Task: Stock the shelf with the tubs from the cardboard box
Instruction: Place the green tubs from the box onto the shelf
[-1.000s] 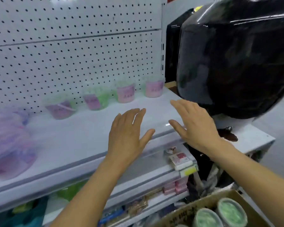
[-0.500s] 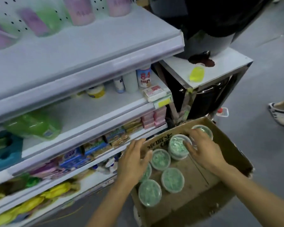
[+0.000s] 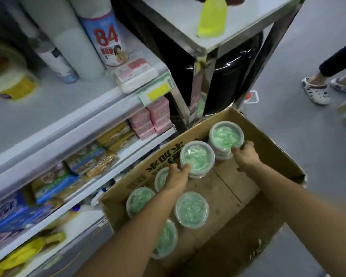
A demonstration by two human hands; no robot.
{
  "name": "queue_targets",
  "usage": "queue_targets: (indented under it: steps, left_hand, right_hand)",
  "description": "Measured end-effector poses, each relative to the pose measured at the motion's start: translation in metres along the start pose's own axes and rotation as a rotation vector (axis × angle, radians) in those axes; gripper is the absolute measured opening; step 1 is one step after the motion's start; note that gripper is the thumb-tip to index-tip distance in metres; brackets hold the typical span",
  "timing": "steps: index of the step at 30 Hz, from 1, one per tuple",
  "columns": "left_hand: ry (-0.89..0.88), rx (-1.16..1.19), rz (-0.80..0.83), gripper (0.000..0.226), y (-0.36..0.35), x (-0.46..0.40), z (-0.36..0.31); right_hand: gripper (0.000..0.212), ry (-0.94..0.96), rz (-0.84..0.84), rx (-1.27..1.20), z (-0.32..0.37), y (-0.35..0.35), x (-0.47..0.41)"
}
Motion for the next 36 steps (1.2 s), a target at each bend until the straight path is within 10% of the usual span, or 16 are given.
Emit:
queue_targets:
  steps: [11,36]
  left_hand:
    - [-0.091,-0.027,-0.138,0.011,-0.002,-0.031,-0.014]
    - [-0.261,0.734,-0.424,0.019,0.259,0.253,-0.059]
  right_hand:
    - [0.043,-0.134,-0.068,-0.204,-0.003,-0.01,-0.052]
    - [0.032,0.485,0.4,-0.326,0.193,0.113,0.221]
Point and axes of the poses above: each hand's wrist, its own x-axis away from the middle knuckle, its own y-axis out of the back of the hand, z = x × y, the point moved 7 cm from there along -x, towards the middle knuckle, and after that the axes turned 9 degrees about -z, right-handed, at the moved point
